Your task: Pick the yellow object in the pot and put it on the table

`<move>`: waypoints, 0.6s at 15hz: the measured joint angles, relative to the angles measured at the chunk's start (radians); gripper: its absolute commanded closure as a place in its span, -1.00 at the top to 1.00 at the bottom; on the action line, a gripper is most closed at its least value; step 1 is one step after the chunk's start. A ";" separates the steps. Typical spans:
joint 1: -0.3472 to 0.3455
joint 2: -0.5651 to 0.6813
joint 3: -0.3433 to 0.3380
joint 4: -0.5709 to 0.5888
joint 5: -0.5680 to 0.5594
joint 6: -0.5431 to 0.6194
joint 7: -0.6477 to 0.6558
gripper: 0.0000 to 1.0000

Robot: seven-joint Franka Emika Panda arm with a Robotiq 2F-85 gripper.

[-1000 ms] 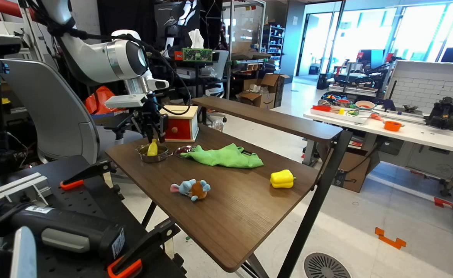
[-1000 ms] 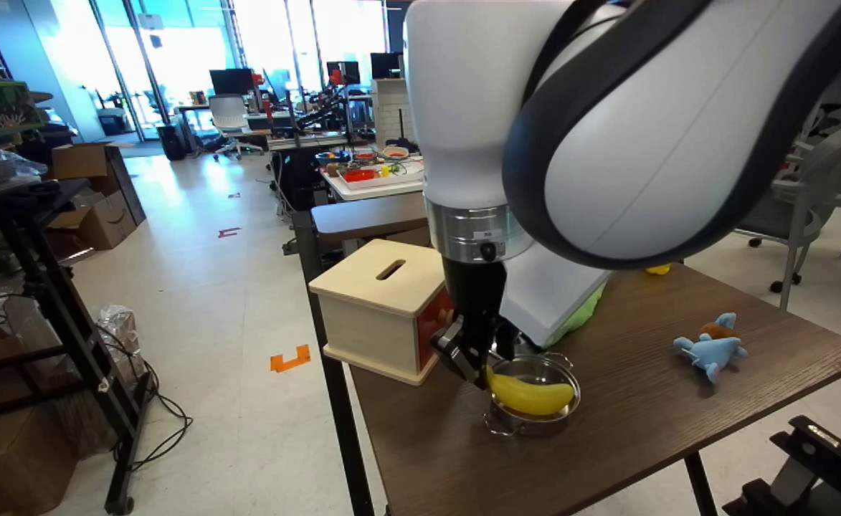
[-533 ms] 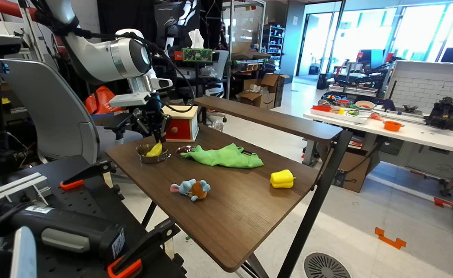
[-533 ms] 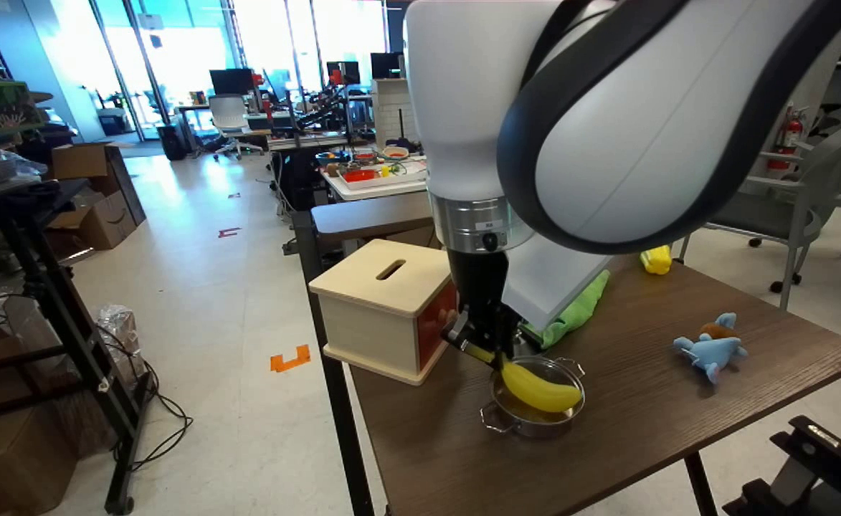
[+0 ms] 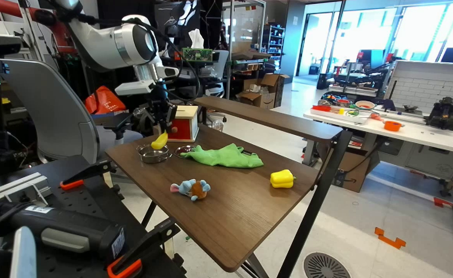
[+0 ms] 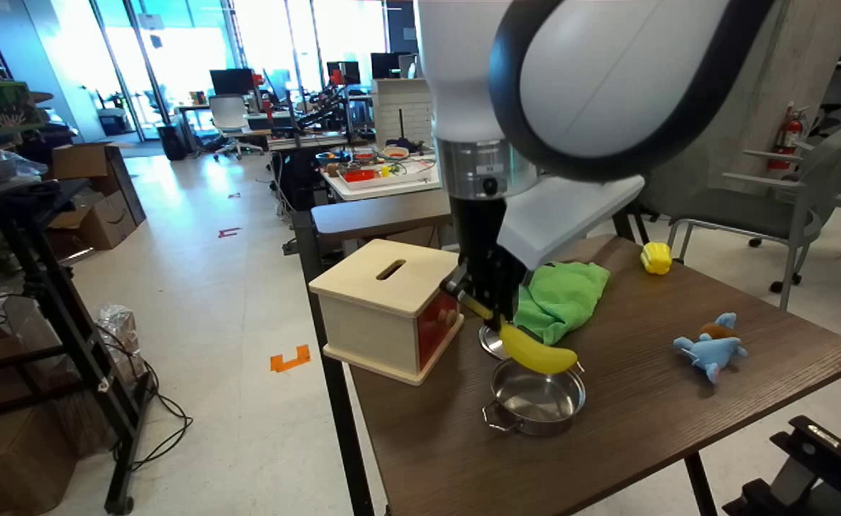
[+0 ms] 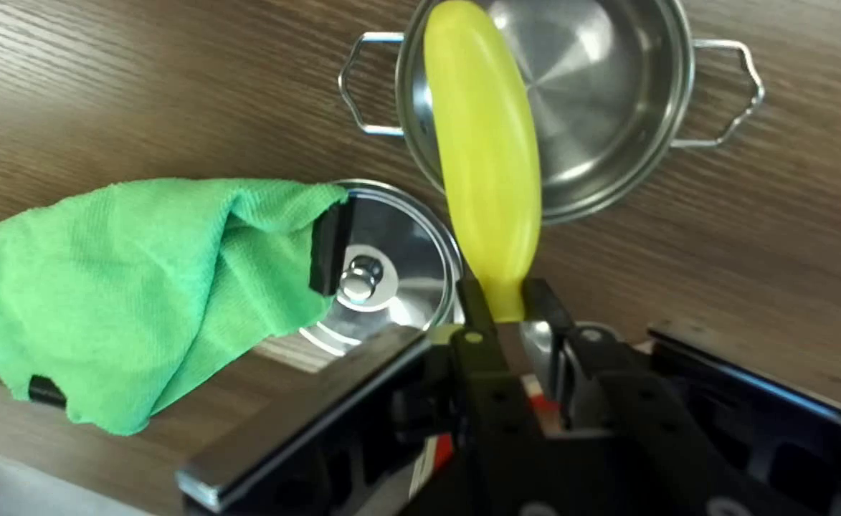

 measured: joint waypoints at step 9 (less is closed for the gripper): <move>-0.130 -0.279 -0.052 -0.174 0.053 0.018 0.048 -0.91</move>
